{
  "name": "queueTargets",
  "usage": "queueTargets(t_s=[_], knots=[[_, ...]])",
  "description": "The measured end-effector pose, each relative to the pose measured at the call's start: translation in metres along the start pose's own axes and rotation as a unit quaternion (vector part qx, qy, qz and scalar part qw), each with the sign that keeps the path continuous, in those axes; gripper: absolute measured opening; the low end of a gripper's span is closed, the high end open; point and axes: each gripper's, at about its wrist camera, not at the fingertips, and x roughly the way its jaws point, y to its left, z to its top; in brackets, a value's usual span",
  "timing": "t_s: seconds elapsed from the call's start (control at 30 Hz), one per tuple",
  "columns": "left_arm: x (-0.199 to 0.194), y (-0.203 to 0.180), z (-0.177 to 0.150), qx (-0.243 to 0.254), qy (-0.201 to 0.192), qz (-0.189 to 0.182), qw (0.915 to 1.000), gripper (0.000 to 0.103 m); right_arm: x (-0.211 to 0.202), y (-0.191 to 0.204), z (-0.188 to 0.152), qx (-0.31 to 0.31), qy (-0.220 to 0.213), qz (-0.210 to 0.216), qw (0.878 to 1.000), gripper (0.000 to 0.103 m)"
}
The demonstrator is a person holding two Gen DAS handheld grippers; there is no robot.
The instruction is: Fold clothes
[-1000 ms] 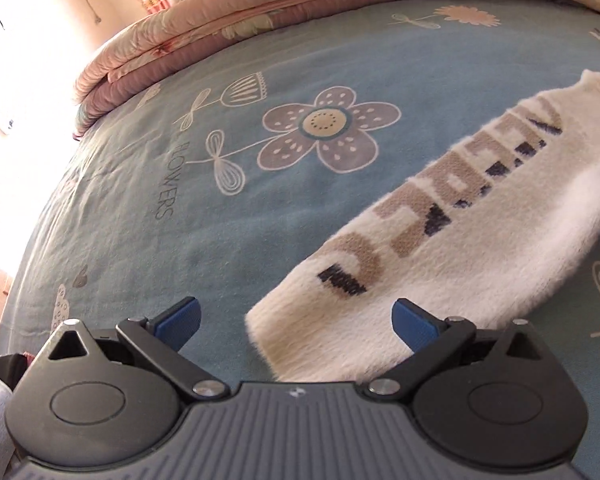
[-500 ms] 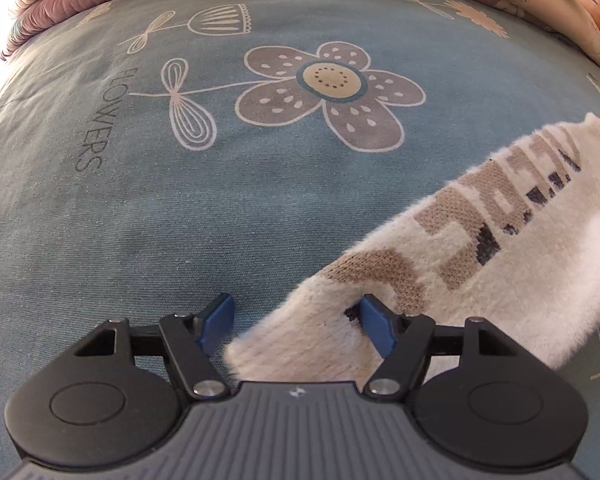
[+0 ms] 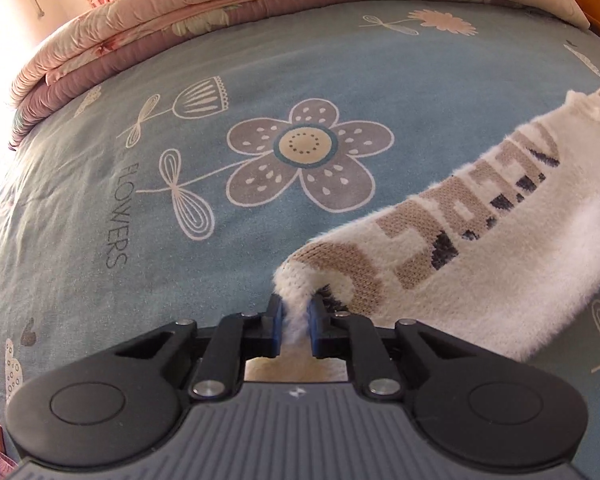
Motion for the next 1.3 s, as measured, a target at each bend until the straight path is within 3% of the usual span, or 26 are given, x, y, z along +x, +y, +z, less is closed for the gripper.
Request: queueTargets(t_s=[0.07,0.1,0.13,0.23,0.3,0.37,0.43,0.53,0.6,0.7,0.8,0.87,0.97,1.2,1.3], knots=[[0.005,0.0,0.007,0.011,0.002,0.005,0.9999,0.013,0.001,0.0,-0.001,0.002,0.001,0.0,1.0,0.103],[0.011,0.0,0.009,0.011,0.016,0.012,0.9997,0.022,0.0,0.0,-0.001,0.003,0.001,0.0,1.0,0.103],[0.014,0.001,0.008,0.01,0.026,0.019,0.9994,0.023,0.0,0.001,-0.001,0.003,0.0,0.0,1.0,0.103],[0.011,-0.001,0.004,0.012,0.039,0.054,0.9977,0.022,-0.005,0.001,-0.002,0.002,-0.006,0.002,1.0,0.103],[-0.002,-0.009,0.009,0.018,0.019,0.059,0.9979,0.022,-0.007,0.0,-0.003,0.003,-0.011,0.002,1.0,0.103],[-0.014,-0.024,0.018,0.011,-0.003,0.019,0.9997,0.031,-0.008,-0.002,-0.005,0.007,-0.017,0.002,1.0,0.103],[-0.019,-0.057,0.033,0.003,-0.028,-0.058,0.998,0.044,-0.007,-0.003,-0.007,0.017,-0.022,0.004,1.0,0.103],[-0.017,-0.12,0.054,0.002,-0.053,-0.152,0.987,0.046,-0.002,-0.005,-0.011,0.037,-0.021,0.011,0.999,0.103],[-0.01,-0.168,0.066,0.001,-0.047,-0.209,0.9769,0.046,-0.001,-0.006,-0.013,0.045,-0.022,0.023,0.999,0.103],[0.003,-0.215,0.069,-0.04,-0.019,-0.283,0.9581,0.047,-0.004,-0.01,-0.015,0.035,-0.032,0.032,0.998,0.103],[0.021,-0.234,0.058,-0.079,0.014,-0.304,0.9494,0.048,-0.006,-0.022,-0.018,0.037,-0.043,0.033,0.998,0.103],[0.033,-0.231,0.048,-0.097,0.029,-0.288,0.9522,0.048,-0.006,-0.031,-0.02,0.044,-0.046,0.037,0.997,0.103],[0.04,-0.211,0.036,-0.131,0.044,-0.307,0.9418,0.048,-0.002,-0.044,-0.024,0.062,-0.047,0.035,0.996,0.103],[0.036,-0.142,0.017,-0.212,0.076,-0.3,0.927,0.048,0.003,-0.061,-0.031,0.079,-0.045,0.039,0.995,0.103],[0.029,-0.135,0.016,-0.203,0.065,-0.28,0.9361,0.048,0.005,-0.064,-0.031,0.077,-0.045,0.037,0.995,0.103]])
